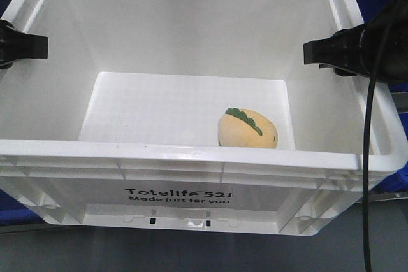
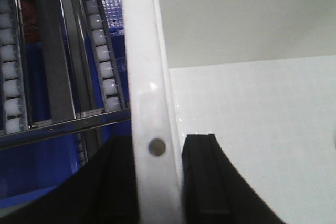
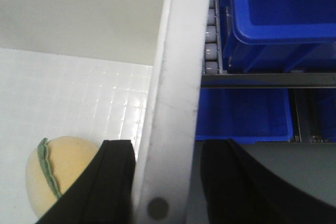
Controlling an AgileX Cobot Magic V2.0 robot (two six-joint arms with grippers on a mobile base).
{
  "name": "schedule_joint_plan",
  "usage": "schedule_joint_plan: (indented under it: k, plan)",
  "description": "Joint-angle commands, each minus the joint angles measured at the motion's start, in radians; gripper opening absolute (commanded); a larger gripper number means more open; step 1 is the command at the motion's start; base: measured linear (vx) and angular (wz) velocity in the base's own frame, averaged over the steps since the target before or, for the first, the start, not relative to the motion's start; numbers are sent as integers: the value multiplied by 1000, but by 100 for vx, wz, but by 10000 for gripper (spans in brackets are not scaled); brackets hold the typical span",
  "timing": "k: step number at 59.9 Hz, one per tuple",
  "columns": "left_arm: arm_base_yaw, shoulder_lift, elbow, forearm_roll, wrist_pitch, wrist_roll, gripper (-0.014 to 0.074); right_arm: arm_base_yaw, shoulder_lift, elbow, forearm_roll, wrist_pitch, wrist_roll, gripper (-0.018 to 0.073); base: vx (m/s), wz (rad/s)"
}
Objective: Place moving items into box and shelve
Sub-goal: 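Position the held tote above the shelf roller track with both grippers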
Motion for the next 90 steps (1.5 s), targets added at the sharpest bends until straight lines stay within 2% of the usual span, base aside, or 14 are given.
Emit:
schedule_joint_plan:
  k: [1,41,90]
  plan:
    - [-6,-36,-41,40,-134,-1,140,-12,-27,-39,-94,-64,34,148,9,29]
    - [-6,-36,-41,40,-134,-1,140,-12,-27,-39,-94,-64,34,148,8,16]
    - [-6,-36,-41,40,-134,-1,140,-12,-27,-39,-94,-64,34,148,9,-3]
